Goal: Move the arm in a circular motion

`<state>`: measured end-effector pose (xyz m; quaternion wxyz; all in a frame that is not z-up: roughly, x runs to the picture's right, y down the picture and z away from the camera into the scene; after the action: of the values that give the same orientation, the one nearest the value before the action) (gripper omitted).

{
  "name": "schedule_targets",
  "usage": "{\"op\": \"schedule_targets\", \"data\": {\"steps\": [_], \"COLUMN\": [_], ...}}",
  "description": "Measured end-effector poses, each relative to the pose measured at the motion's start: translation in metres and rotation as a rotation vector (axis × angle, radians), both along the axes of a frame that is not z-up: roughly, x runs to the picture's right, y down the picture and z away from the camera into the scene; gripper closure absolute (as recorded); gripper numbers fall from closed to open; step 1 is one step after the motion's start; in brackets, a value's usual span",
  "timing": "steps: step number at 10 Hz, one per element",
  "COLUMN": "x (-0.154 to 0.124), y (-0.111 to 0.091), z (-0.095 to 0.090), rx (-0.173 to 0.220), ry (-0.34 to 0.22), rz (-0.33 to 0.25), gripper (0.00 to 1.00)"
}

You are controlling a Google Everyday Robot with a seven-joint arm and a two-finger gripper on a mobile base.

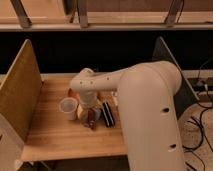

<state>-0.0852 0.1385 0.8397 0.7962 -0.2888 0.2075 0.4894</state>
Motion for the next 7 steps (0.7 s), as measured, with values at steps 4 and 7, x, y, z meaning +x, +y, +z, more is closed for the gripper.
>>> {"op": "schedule_targets", "data": {"steps": [4,7], "x": [0.0002,0.0072], "y": [0.0,-0.0089], "z": [-0.0001,-0.0067], "rx": [0.0,0.025], "ry": [0.0,0.009], "rz": [0.0,0.013], "gripper": [0.2,0.2]}}
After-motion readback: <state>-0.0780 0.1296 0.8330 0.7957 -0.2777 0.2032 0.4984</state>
